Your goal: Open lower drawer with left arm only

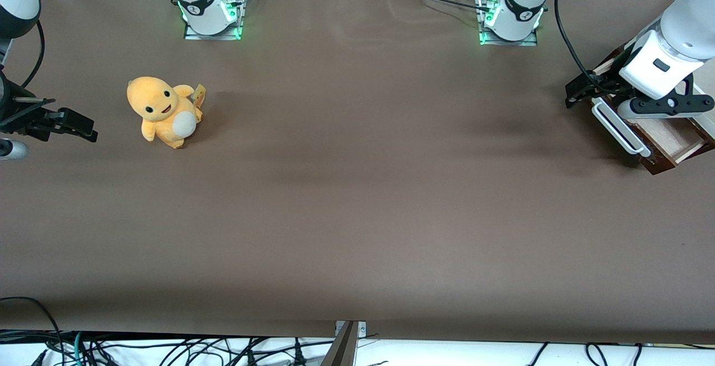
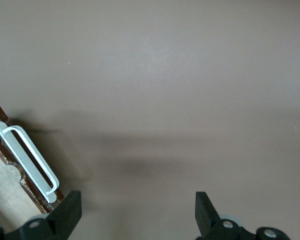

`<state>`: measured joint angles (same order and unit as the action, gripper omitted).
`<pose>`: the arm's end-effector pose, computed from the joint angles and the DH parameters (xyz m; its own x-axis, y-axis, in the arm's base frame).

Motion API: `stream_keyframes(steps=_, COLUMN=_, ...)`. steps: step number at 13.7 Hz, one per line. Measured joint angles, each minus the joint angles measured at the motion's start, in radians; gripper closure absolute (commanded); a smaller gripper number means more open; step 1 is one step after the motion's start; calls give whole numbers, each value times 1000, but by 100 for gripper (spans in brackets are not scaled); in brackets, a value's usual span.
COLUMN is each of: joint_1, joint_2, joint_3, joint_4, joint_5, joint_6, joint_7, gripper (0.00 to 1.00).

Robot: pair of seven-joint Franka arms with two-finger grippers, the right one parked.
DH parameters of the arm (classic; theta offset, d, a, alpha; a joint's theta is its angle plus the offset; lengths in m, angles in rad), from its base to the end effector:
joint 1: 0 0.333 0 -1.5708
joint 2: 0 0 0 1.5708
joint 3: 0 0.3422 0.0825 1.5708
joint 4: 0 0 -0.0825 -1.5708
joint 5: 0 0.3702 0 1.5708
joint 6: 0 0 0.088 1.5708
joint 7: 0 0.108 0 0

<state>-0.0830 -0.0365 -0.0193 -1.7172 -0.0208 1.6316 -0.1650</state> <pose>0.5266 -0.0564 0.6072 0.9966 0.0641 -0.0517 0.0648 -0.9978 0.0116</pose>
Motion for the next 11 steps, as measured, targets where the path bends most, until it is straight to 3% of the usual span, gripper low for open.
stream_keyframes(steps=11, joint_1=7, joint_2=9, joint_3=4, joint_4=15, joint_5=2, joint_6=-27, joint_7=0, gripper=0)
